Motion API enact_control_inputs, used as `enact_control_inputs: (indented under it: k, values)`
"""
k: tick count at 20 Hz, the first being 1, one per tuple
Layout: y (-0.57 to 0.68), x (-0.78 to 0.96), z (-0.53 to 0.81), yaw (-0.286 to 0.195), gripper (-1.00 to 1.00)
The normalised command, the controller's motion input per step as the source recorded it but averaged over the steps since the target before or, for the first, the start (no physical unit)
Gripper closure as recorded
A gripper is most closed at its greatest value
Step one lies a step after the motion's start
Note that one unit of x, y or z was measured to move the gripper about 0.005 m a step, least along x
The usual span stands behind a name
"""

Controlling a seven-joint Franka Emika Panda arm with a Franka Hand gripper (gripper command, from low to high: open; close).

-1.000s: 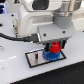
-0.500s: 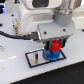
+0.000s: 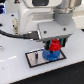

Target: Insert the blue gear onto the right peg, followed by the red gear

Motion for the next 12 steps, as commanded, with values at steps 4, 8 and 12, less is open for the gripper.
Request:
enact_control_inputs:
  k: [4,8,12]
  values:
    - [-0.10,0.19,-0.09,0.000,1.00]
    - [-0.12,0.19,-0.03,0.000,1.00]
    - [-0.02,0.14,0.15,0.000,1.00]
